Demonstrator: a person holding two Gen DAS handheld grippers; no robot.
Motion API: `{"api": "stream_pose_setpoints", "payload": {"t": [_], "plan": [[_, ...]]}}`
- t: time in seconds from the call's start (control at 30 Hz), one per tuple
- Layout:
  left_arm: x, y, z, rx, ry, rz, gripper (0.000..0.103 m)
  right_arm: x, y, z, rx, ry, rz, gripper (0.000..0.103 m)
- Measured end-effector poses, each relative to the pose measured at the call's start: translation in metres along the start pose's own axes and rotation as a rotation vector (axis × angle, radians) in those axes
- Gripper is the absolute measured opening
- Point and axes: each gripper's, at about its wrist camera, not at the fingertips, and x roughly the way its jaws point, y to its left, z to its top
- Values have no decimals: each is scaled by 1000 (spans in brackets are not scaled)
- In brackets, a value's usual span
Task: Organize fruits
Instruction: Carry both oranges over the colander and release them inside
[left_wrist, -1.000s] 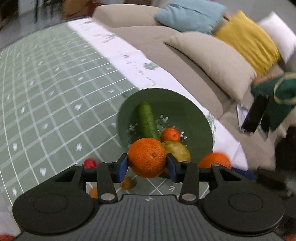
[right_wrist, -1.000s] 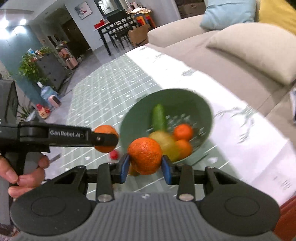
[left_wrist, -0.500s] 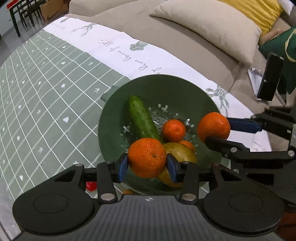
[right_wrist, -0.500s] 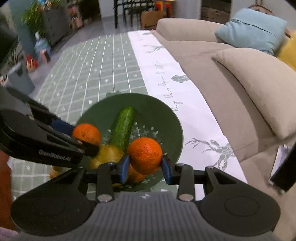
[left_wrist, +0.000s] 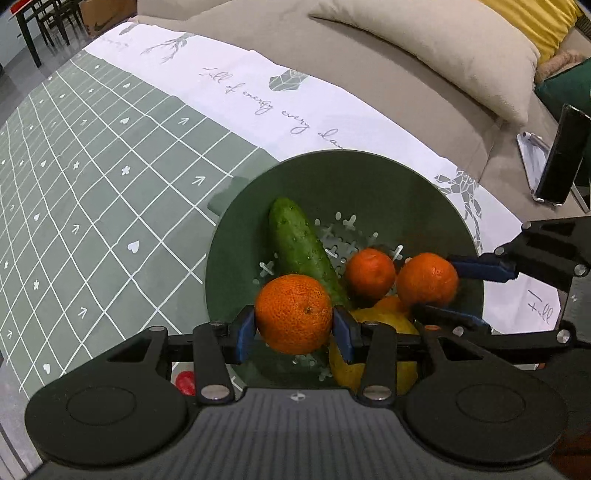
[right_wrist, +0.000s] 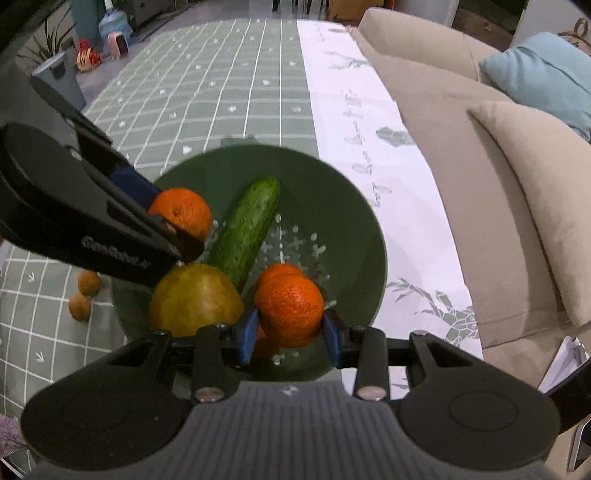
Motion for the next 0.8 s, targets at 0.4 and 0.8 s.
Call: {"api": "stream_pose_setpoints", "payload": {"t": [0.4, 0.8], "plan": [[18, 6, -4, -14, 47, 15, 56, 9, -1, 2, -29, 39, -4, 35], [-4, 6, -7, -38, -15, 21, 70, -16, 4, 4, -17, -22, -50, 57]]}}
